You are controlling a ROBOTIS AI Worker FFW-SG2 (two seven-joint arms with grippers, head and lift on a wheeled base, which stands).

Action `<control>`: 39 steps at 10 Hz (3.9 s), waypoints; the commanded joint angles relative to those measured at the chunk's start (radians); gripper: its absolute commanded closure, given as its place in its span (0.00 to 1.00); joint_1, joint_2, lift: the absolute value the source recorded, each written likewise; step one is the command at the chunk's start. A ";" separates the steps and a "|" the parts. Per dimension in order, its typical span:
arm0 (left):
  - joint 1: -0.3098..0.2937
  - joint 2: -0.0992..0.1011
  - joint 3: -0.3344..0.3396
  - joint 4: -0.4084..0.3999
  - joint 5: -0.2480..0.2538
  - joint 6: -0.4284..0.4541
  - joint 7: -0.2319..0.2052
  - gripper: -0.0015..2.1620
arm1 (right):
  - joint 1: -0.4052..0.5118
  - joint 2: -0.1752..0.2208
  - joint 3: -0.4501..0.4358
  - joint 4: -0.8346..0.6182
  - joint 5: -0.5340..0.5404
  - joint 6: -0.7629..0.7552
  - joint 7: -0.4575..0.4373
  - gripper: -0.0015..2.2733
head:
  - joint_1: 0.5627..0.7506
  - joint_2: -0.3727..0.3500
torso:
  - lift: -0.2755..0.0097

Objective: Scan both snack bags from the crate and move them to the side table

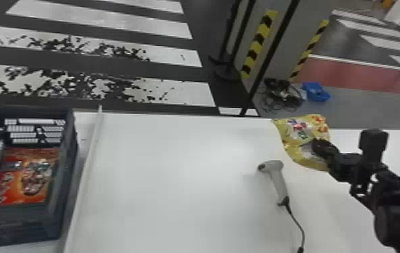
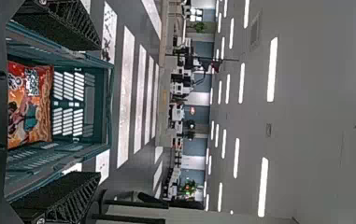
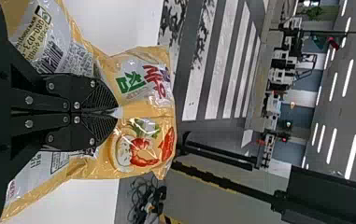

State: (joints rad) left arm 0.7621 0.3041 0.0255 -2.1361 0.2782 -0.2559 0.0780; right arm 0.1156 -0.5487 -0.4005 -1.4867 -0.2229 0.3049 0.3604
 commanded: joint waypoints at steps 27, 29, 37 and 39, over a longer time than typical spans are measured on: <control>-0.081 0.030 -0.015 0.071 0.067 -0.006 -0.057 0.02 | 0.338 0.434 0.106 -0.524 -0.139 -0.232 -0.144 0.05 | 0.70 0.29 | 0.63; -0.081 0.032 -0.032 0.062 0.067 -0.002 -0.052 0.02 | 0.414 0.495 0.164 -0.534 -0.153 -0.407 -0.136 0.05 | 0.70 0.36 | 0.63; -0.176 0.016 0.087 -0.308 0.027 0.863 -0.043 0.03 | 0.487 0.472 0.285 -0.481 -0.036 -0.579 -0.170 0.05 | 0.70 0.43 | 0.63; -0.262 -0.014 0.131 -0.318 0.067 0.995 -0.027 0.04 | 0.487 0.461 0.292 -0.481 -0.046 -0.582 -0.146 0.05 | 0.70 0.49 | 0.63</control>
State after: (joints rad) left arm 0.5322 0.2953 0.1492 -2.4534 0.3374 0.6854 0.0469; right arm 0.6023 -0.0860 -0.1105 -1.9682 -0.2654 -0.2749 0.2117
